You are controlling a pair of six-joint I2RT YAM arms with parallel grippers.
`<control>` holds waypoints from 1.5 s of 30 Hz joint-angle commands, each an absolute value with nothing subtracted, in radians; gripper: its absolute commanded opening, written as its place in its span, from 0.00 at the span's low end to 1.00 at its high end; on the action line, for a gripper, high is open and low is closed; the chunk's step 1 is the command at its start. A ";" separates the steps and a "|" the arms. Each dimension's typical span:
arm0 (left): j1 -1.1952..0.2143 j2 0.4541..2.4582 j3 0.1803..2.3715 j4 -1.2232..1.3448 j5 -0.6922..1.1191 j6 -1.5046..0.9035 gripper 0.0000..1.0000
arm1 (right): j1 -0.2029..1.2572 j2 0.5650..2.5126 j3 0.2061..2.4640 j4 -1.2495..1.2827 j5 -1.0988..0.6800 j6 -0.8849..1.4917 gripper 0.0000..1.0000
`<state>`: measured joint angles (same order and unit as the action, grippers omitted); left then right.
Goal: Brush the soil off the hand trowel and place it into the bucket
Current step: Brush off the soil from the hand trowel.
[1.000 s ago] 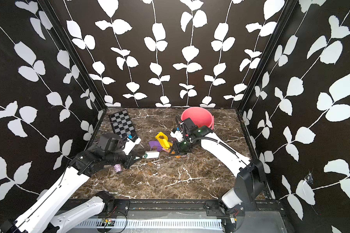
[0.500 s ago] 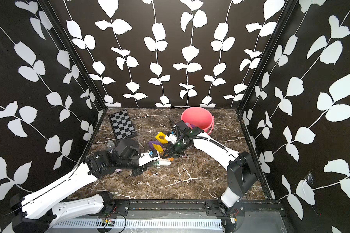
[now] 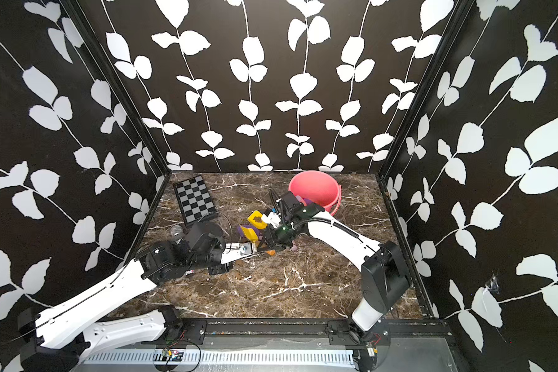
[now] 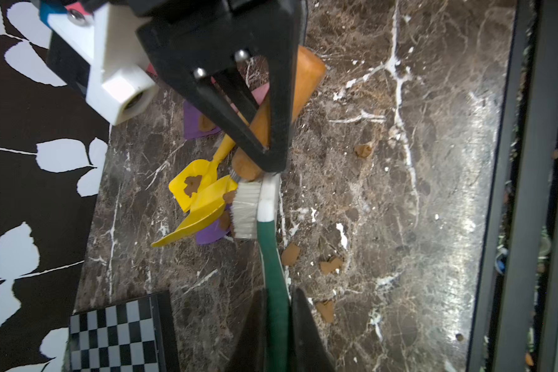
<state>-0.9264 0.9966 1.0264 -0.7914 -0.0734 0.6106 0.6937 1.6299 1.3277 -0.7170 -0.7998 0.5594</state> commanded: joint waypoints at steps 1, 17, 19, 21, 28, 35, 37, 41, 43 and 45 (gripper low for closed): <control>-0.922 0.980 1.032 -0.752 -0.205 0.650 0.00 | 0.693 1.609 1.319 -0.762 -0.816 0.533 0.00; -0.923 0.979 1.037 -0.873 -0.053 0.648 0.00 | 0.659 1.563 1.275 -0.716 -0.815 0.556 0.00; -0.923 1.003 1.043 -0.852 -0.016 0.649 0.00 | 0.668 1.567 1.271 -0.694 -0.815 0.569 0.00; -0.923 1.025 1.046 -0.828 -0.002 0.652 0.00 | 0.676 1.570 1.269 -0.679 -0.816 0.580 0.00; -0.923 1.053 1.044 -0.744 0.001 0.673 0.00 | 0.684 1.576 1.237 -0.665 -0.828 0.580 0.00; -0.923 1.027 1.018 -0.708 -0.112 0.742 0.00 | 0.680 1.568 1.227 -0.748 -0.828 0.508 0.00; -0.924 1.031 1.013 -0.727 -0.175 0.767 0.00 | 0.672 1.558 1.223 -0.758 -0.831 0.500 0.00; -0.923 1.031 0.994 -0.757 -0.279 0.807 0.00 | 0.647 1.533 1.215 -0.778 -0.831 0.485 0.00; -0.923 1.025 0.981 -0.766 -0.297 0.824 0.00 | 0.634 1.524 1.215 -0.788 -0.828 0.477 0.00; -0.924 1.027 0.986 -0.791 -0.273 0.828 0.00 | 0.630 1.520 1.214 -0.786 -0.827 0.480 0.00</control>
